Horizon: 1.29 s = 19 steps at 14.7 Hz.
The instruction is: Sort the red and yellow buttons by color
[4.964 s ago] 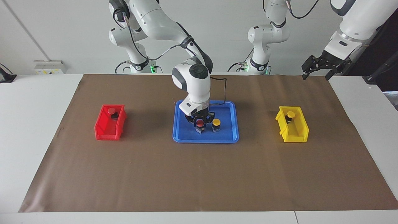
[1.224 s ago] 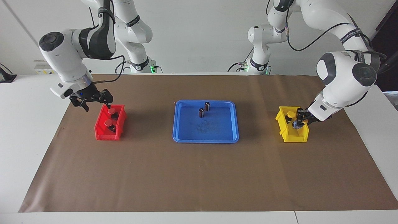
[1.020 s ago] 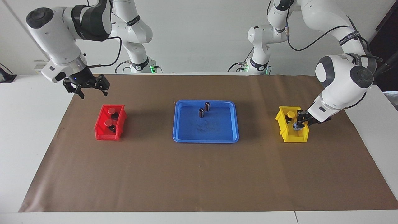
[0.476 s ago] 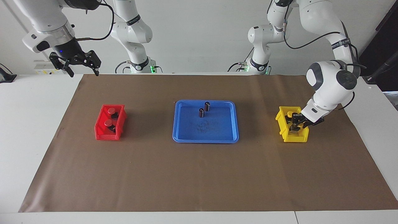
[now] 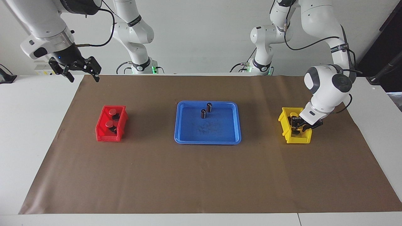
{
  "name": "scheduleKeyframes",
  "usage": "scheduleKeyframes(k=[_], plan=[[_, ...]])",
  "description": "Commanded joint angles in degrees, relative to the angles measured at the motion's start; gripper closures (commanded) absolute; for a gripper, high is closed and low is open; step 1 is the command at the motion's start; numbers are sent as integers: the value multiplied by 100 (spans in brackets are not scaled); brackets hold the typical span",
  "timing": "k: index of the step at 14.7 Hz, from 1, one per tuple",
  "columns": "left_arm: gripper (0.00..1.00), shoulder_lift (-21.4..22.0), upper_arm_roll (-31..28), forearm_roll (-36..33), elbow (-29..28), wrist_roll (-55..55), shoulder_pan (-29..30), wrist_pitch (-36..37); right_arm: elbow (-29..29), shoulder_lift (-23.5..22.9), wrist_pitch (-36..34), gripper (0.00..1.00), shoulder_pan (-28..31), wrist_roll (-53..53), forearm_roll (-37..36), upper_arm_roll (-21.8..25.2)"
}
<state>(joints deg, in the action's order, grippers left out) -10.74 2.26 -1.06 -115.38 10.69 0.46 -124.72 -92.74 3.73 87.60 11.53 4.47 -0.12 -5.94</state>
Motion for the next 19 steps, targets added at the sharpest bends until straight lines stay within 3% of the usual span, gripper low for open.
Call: scheduleKeyframes(k=[1, 3, 8, 11, 13, 19], plan=[[47, 125, 11, -131, -160, -41, 42, -158, -42, 4, 20, 0, 51, -122, -41, -21], [40, 125, 11, -131, -143, -49, 33, -123, -113, 66, 82, 0, 86, -122, -41, -30], [40, 125, 11, -131, 58, -58, 16, 131, -122, 66, 99, 0, 16, -149, -41, -38], [37, 81, 11, -122, 602, -67, -2, 807, -122, 66, 100, 0, 16, -350, -41, -38], [0, 99, 11, -131, 980, -32, -28, 1298, -113, 66, 91, 0, 25, -351, -41, -38], [0, 283, 64, -8, 2879, -137, -116, 3443, -113, 66, 64, 0, 16, -351, -41, -38]])
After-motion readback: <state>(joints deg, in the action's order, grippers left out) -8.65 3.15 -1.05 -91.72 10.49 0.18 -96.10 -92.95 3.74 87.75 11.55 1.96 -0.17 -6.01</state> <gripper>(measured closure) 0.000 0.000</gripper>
